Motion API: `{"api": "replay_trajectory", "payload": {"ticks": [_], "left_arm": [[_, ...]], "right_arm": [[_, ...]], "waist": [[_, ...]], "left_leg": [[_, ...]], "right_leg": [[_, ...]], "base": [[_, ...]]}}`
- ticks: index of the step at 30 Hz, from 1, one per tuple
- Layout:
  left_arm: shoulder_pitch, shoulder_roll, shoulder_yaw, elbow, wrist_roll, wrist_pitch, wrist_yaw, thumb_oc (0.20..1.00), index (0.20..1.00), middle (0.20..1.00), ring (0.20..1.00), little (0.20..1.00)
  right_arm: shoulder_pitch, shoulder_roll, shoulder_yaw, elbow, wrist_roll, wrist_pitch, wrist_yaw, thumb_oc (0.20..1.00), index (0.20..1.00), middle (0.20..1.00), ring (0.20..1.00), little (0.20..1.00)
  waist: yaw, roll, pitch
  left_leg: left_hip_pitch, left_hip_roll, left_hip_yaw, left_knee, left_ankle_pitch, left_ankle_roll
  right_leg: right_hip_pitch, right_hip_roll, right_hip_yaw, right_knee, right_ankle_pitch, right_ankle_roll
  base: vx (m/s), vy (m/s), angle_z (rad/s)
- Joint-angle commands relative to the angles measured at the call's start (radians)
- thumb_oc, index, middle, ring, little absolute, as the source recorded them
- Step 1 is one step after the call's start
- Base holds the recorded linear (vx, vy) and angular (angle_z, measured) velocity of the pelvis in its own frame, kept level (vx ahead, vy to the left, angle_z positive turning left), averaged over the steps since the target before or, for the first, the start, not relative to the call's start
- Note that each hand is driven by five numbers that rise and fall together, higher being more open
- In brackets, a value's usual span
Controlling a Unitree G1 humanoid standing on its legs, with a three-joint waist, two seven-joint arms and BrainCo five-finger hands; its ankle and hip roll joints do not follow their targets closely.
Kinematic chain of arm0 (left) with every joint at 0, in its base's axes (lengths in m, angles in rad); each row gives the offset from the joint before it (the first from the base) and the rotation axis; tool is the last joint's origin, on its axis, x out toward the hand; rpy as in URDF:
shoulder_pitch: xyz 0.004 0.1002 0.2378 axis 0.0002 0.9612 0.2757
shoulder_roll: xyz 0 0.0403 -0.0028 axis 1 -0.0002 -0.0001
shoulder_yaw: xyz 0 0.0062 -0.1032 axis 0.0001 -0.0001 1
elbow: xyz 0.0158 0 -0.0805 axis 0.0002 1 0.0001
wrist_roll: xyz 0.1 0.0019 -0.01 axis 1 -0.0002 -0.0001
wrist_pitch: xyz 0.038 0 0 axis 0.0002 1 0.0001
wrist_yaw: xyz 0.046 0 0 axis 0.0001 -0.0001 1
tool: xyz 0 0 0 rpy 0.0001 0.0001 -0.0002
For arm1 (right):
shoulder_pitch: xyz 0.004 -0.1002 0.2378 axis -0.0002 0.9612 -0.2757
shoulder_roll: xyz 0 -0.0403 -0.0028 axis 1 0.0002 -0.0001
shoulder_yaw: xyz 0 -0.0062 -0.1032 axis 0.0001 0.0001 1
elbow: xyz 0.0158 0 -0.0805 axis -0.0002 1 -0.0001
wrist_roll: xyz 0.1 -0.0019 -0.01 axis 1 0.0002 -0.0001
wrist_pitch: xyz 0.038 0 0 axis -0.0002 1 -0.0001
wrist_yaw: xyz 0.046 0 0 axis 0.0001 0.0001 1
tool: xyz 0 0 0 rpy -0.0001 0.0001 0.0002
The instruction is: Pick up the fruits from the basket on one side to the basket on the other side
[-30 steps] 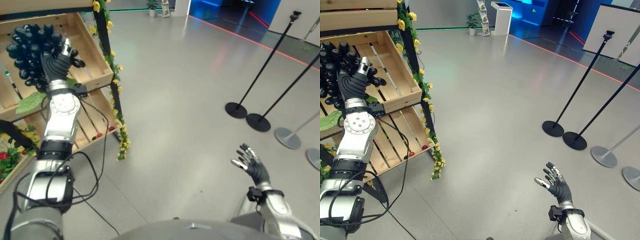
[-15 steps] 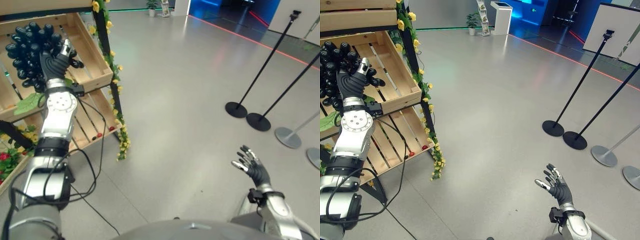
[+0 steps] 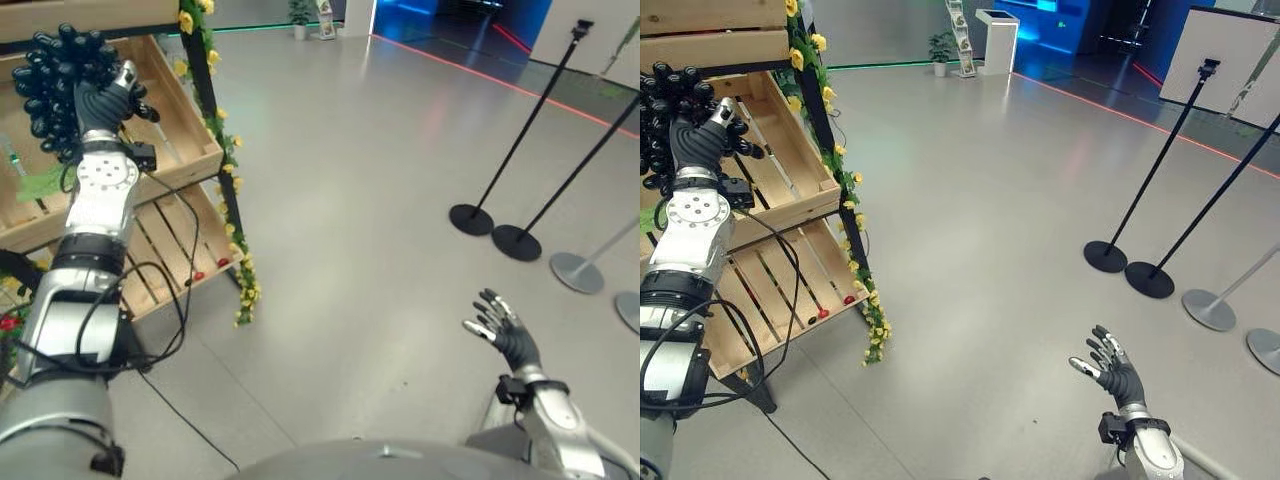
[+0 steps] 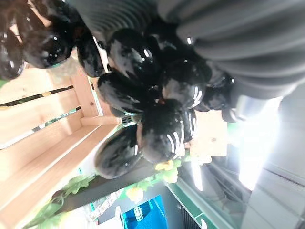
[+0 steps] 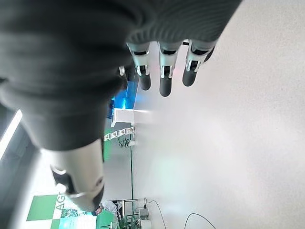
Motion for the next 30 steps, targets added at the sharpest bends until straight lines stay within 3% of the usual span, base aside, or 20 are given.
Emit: {"api": "replay_trajectory", "payload": {"ticks": [1, 5, 6, 7, 30], "left_arm": [[-0.179, 0.06, -0.007, 0.075, -0.002, -0.036, -0.003, 0.2, 0.2, 0.2, 0.2, 0.2], [-0.177, 0.058, -0.009, 0.08, -0.001, -0.038, -0.006, 0.225, 0.225, 0.225, 0.225, 0.225], [-0.176, 0.059, -0.009, 0.08, 0.0, -0.039, -0.006, 0.448, 0.448, 0.448, 0.448, 0.448], [-0.174, 0.058, -0.008, 0.08, 0.002, -0.038, -0.004, 1.0, 1.0, 1.0, 1.0, 1.0], [-0.142, 0.039, 0.014, 0.038, 0.021, -0.044, 0.008, 1.0, 1.0, 1.0, 1.0, 1.0]], "right_arm": [[-0.033, -0.084, -0.034, -0.038, 0.02, -0.035, 0.006, 1.0, 1.0, 1.0, 1.0, 1.0], [-0.029, -0.086, -0.036, -0.038, 0.022, -0.036, 0.008, 1.0, 1.0, 1.0, 1.0, 1.0], [-0.028, -0.086, -0.036, -0.039, 0.022, -0.036, 0.008, 1.0, 1.0, 1.0, 1.0, 1.0], [-0.028, -0.085, -0.036, -0.041, 0.023, -0.037, 0.007, 1.0, 1.0, 1.0, 1.0, 1.0], [-0.026, -0.081, -0.045, -0.045, 0.02, -0.044, 0.004, 1.0, 1.0, 1.0, 1.0, 1.0]], "waist": [[-0.002, 0.03, -0.013], [-0.002, 0.03, -0.011], [-0.002, 0.03, -0.01], [-0.002, 0.03, -0.01], [0.002, 0.028, -0.004]], "left_leg": [[0.015, 0.016, -0.029, 0.043, -0.035, -0.014], [0.016, 0.016, -0.03, 0.042, -0.033, -0.015], [0.015, 0.017, -0.031, 0.041, -0.033, -0.015], [0.016, 0.016, -0.031, 0.04, -0.032, -0.015], [0.018, 0.017, -0.039, 0.038, -0.033, -0.014]], "right_leg": [[0.066, -0.015, -0.006, 0.066, -0.089, 0.109], [0.068, -0.014, -0.006, 0.066, -0.09, 0.108], [0.067, -0.014, -0.006, 0.066, -0.09, 0.108], [0.067, -0.014, -0.006, 0.065, -0.089, 0.108], [0.075, -0.016, -0.011, 0.058, -0.09, 0.107]], "base": [[0.0, 0.0, 0.0], [0.0, 0.0, 0.0], [0.0, 0.0, 0.0], [0.0, 0.0, 0.0], [0.0, 0.0, 0.0]]}}
